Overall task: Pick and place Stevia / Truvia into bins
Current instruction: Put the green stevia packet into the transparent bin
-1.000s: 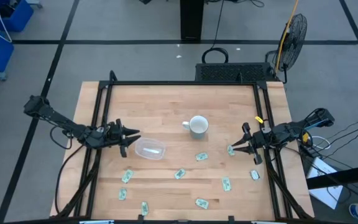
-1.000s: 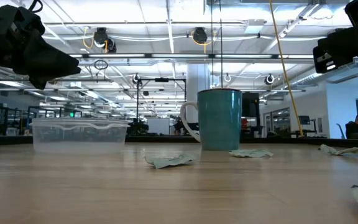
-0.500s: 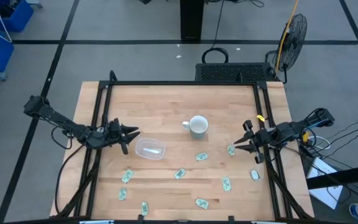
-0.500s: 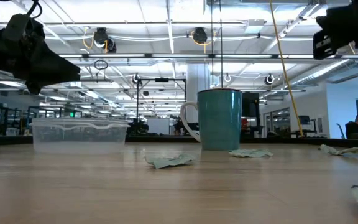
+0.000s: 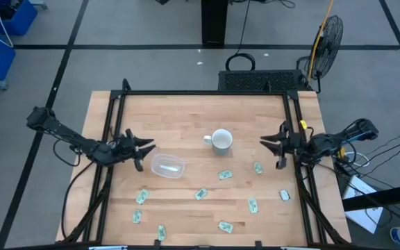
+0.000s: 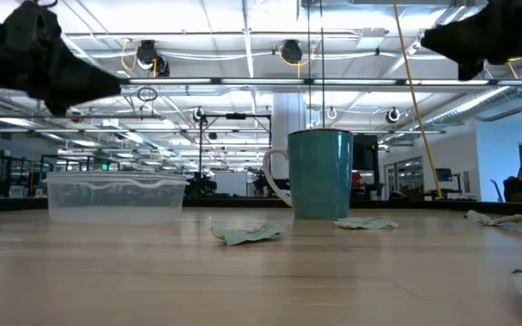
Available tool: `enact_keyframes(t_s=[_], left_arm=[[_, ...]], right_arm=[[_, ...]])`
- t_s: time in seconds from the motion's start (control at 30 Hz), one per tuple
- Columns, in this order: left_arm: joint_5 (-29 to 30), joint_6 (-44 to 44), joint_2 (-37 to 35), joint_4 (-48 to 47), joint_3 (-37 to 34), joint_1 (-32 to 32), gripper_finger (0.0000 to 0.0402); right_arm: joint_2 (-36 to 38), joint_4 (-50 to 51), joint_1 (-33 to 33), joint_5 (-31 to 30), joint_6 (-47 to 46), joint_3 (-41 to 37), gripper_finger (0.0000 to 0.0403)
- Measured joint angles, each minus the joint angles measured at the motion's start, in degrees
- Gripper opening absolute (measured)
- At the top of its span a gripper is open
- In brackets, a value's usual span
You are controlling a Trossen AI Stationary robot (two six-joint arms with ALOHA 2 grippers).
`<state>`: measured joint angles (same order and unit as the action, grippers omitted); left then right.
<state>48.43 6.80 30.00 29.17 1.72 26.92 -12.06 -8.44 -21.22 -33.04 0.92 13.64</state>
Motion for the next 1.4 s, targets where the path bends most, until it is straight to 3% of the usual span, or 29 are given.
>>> enact_keyframes(t_s=[0.13, 0.3, 0.4, 0.6, 0.67, 0.8, 0.9, 1.07, 1.4], left_arm=[[4.33, -9.49, -0.02, 13.52, 0.06, 0.00, 0.0129], [0.72, -17.53, -0.01, 16.72, 4.98, -0.76, 0.0129], [-0.22, -17.56, 0.54, 9.87, 11.77, -2.21, 0.0129], [-0.46, -10.78, 2.41, -22.83, 25.34, -4.51, 0.0129], [-0.40, -6.93, 3.18, -26.83, 26.86, -4.79, 0.0129], [-0.40, -6.08, 4.04, -26.06, 26.99, -4.81, 0.0129], [-0.37, -7.79, 4.65, -26.11, 26.99, -4.81, 0.0129], [-0.37, -7.38, 5.74, -26.06, 26.99, -4.83, 0.0129], [-0.37, -6.00, 6.38, -26.01, 26.99, -4.83, 0.0129]], right_arm=[[-6.89, 0.75, 0.83, 0.15, 2.40, 6.95, 0.0068], [-17.14, 6.41, 2.15, 0.22, 5.62, 16.91, 0.0068], [-22.88, 13.00, 3.12, 0.26, 1.55, 21.58, 0.0068], [-29.79, 32.35, 3.57, 0.37, -18.48, 23.44, 0.0068], [-31.18, 39.84, 3.57, 0.90, -27.25, 23.46, 0.0068], [-33.71, 51.41, 3.57, 6.39, -39.05, 23.28, 0.0068], [-35.71, 50.11, 3.57, 10.56, -38.78, 20.94, 0.0068], [-39.63, 39.43, 3.56, 18.49, -37.18, 14.50, 0.0075], [-41.31, 34.30, 4.03, 16.52, -33.38, 9.09, 0.0135]])
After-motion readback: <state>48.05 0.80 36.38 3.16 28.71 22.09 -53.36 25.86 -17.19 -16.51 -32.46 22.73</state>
